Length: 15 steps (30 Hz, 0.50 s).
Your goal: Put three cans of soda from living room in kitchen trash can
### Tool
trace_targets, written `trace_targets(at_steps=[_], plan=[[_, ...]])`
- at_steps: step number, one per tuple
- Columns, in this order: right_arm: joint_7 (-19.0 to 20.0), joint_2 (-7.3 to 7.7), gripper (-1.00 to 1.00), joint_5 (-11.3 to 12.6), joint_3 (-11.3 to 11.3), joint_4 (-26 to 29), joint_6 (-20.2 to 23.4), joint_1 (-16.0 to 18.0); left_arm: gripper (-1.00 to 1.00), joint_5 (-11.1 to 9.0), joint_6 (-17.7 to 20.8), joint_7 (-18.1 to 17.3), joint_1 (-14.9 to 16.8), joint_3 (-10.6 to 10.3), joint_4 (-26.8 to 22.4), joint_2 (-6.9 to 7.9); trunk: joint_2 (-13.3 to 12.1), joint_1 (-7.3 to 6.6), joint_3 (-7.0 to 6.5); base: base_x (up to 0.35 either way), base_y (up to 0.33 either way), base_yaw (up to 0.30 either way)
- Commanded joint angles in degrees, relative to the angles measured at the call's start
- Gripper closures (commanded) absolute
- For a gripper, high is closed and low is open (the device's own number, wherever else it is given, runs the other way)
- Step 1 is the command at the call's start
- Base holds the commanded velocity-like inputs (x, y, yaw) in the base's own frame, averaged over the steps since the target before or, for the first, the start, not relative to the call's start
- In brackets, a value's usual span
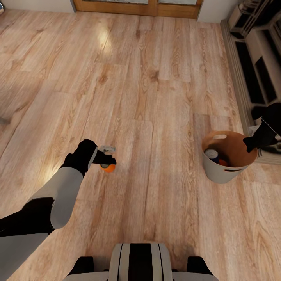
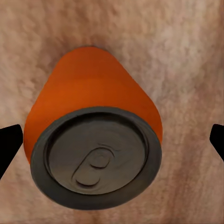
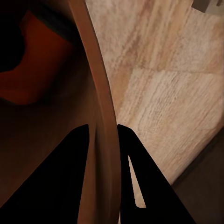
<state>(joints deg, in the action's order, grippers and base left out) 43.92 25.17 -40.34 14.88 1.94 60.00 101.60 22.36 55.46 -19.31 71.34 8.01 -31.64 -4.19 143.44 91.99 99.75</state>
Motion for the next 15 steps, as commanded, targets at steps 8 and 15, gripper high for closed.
trace_targets(at_steps=[8,15], plan=[[-2.26,0.14,1.00,-0.96,-3.32,0.35,0.00,-2.19,1.00,0.12,-2.65,-2.03,-0.68,-0.04,0.00,0.02,-0.01,0.05,0.02,0.000,0.000,0.000],[-2.26,0.11,1.00,-0.97,-3.28,0.35,0.00,-2.20,1.00,0.15,-2.73,-2.07,-0.76,-0.01,0.30,-0.01,-0.08,-0.08,-1.09,0.000,0.000,0.000]])
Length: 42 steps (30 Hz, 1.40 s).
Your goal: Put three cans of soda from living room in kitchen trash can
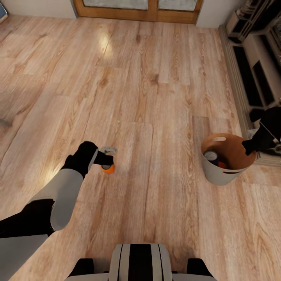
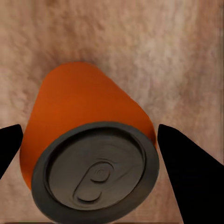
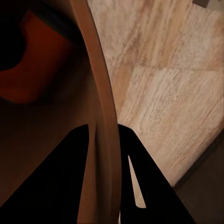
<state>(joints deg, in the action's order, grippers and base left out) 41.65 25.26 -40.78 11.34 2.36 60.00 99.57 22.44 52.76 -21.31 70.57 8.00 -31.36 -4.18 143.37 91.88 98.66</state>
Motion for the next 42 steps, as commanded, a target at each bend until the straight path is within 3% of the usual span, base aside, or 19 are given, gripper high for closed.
trace_targets(at_steps=[1,9,24,29,33,35,36,42], plan=[[0.01,-0.03,1.00,-0.53,0.26,-0.08,0.00,-0.17,1.00,0.11,0.01,-0.06,0.01,-0.01,0.10,-0.02,-0.02,0.00,-0.22,0.000,0.000,0.000],[0.01,-0.01,1.00,-0.46,0.14,-0.10,0.00,-0.17,1.00,0.14,0.14,-0.05,0.00,0.00,0.24,-0.03,-0.13,-0.20,-1.99,0.000,0.000,0.000],[0.08,-0.58,1.00,-0.42,0.16,-2.81,0.00,-0.17,1.00,0.23,0.64,-0.31,0.02,0.07,0.35,0.05,-6.15,-3.50,-4.68,0.000,0.000,0.000],[0.41,-2.68,1.00,-0.36,0.04,-3.23,0.00,-0.22,1.00,0.29,7.24,-1.33,0.93,0.14,0.57,0.05,-8.15,-4.60,-5.58,0.000,0.000,0.000],[0.68,-4.67,1.00,-0.22,-0.09,-4.39,0.00,-0.29,1.00,0.41,7.24,-2.56,7.11,-0.02,5.12,0.25,-9.76,-5.48,-6.30,0.000,0.000,0.000],[0.81,-5.36,1.00,-0.03,-0.18,-4.59,0.00,-0.68,1.00,0.42,7.24,-5.15,14.22,-0.26,13.51,0.61,-10.56,-5.91,-6.66,0.000,0.000,0.000],[0.83,-5.61,1.00,-0.01,-0.19,-4.59,0.00,-0.77,1.00,0.46,7.24,-6.11,15.59,-0.30,14.72,0.66,-10.96,-6.13,-6.83,0.000,0.000,0.000],[0.93,-10.14,1.00,0.09,-0.26,-4.23,0.00,-1.18,1.00,0.89,7.24,-18.84,28.52,-1.71,24.73,1.60,-13.37,-7.45,-7.91,0.000,0.000,0.000]])
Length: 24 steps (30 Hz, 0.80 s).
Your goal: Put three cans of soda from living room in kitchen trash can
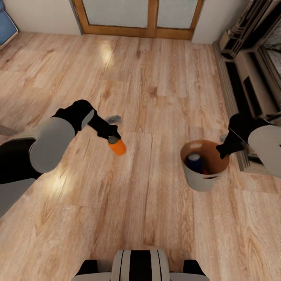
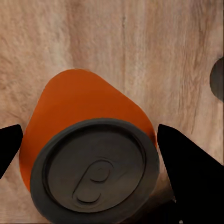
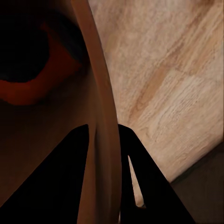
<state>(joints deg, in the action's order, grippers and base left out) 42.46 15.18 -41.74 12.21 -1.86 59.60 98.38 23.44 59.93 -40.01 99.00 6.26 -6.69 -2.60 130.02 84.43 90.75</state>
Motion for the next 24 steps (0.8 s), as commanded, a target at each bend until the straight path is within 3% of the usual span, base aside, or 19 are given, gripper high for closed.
trace_targets(at_steps=[1,2,4,5,7,8,10,13,18,20,24], plan=[[0.13,-0.71,1.00,1.05,-1.15,0.00,0.40,0.00,1.00,-0.08,0.07,-2.87,2.18,-1.56,2.36,0.65,-0.42,-0.22,-0.18,0.000,0.000,0.000],[0.16,-1.16,1.00,1.07,-1.14,0.04,0.40,-0.01,1.00,-0.05,0.07,-6.21,3.78,-3.95,3.89,1.29,-0.82,-0.44,-0.36,0.000,0.000,0.000],[0.21,-2.08,1.00,1.11,-1.18,0.08,0.40,-0.02,1.00,-0.04,0.07,-17.98,6.51,-12.24,5.49,2.37,-1.62,-0.88,-0.72,0.000,0.000,0.000],[0.22,-2.29,1.00,1.12,-1.19,0.07,0.40,-0.02,1.00,-0.04,0.07,-21.42,7.05,-14.52,5.64,2.67,-2.02,-1.10,-0.90,0.000,0.000,0.000],[0.24,-2.98,1.00,1.13,-1.21,-0.01,0.40,-0.04,1.00,-0.14,0.07,-36.97,8.59,-23.83,5.51,4.46,-2.82,-1.54,-1.26,0.000,0.000,0.000],[0.27,-3.33,1.00,1.13,-1.21,-0.02,0.40,-0.07,1.00,-0.23,0.07,-42.62,9.24,-27.66,4.89,5.29,-3.22,-1.76,-1.43,0.000,0.000,0.000],[0.30,-4.13,1.00,1.14,-1.22,0.10,0.40,-0.53,1.00,-0.34,0.07,-48.37,10.01,-31.97,2.89,6.30,-4.03,-2.20,-1.79,0.000,0.000,0.000],[0.31,-5.69,1.00,1.16,-1.22,0.20,0.40,-1.48,1.00,-0.33,0.07,-49.99,10.52,-34.39,0.12,6.75,-5.23,-2.86,-2.33,0.000,0.000,0.000],[0.28,-8.43,1.00,1.16,-1.22,0.46,0.40,-3.42,1.00,-0.38,0.07,-49.99,11.88,-35.11,-3.77,6.35,-7.23,-3.96,-3.23,0.000,0.000,0.000],[0.24,-9.91,1.00,1.15,-1.22,0.52,0.40,-3.80,1.00,-0.40,0.07,-49.99,13.66,-35.17,-4.48,4.94,-8.04,-4.39,-3.59,0.000,0.000,0.000],[0.12,-11.25,1.00,1.20,-1.22,0.54,0.40,-3.98,1.00,-0.41,0.07,-49.99,14.44,-35.27,-4.71,2.08,-9.64,-5.27,-4.31,0.000,0.000,0.000]])
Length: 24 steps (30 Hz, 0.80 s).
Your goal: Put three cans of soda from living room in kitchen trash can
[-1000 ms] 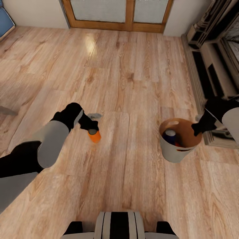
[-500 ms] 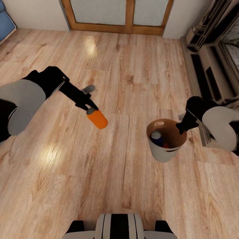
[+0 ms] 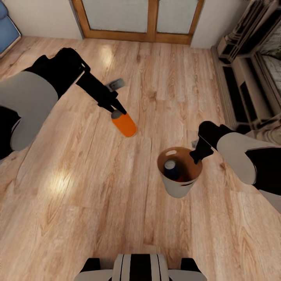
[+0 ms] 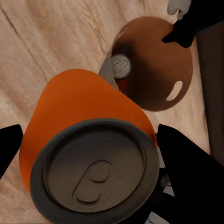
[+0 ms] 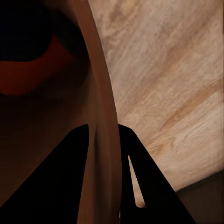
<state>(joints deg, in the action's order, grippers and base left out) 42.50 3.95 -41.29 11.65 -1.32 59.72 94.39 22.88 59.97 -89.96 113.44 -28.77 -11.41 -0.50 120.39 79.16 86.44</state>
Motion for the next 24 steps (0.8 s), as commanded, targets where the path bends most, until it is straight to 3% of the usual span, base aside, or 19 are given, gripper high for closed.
trace_targets(at_steps=[1,2,6,17,24], plan=[[0.06,-0.29,1.00,0.75,-0.66,-0.01,0.28,-0.01,1.00,0.15,0.03,-0.05,0.07,-0.24,-0.01,-0.56,-0.42,-0.22,-0.18,0.000,0.000,0.000],[-0.05,-1.01,1.00,0.74,-0.66,0.00,0.28,-0.05,1.00,0.14,0.03,-0.05,0.22,-0.21,-0.06,-2.07,-0.82,-0.44,-0.36,0.000,0.000,0.000],[-0.20,-2.20,1.00,0.71,-0.66,0.07,0.28,-0.08,1.00,0.14,0.03,-0.05,0.34,-0.16,-0.14,-4.20,-2.42,-1.32,-1.08,0.000,0.000,0.000],[-0.45,-5.95,1.00,0.61,-0.84,1.16,0.28,-0.08,1.00,0.17,0.03,-0.05,-0.08,-0.20,-3.65,-5.64,-6.83,-3.74,-3.06,0.000,0.000,0.000],[-0.49,-6.70,1.00,0.62,-0.77,1.62,0.28,-0.08,1.00,0.23,0.03,-0.05,-1.25,-0.40,-4.85,-7.62,-9.64,-5.28,-4.31,0.000,0.000,0.000]])
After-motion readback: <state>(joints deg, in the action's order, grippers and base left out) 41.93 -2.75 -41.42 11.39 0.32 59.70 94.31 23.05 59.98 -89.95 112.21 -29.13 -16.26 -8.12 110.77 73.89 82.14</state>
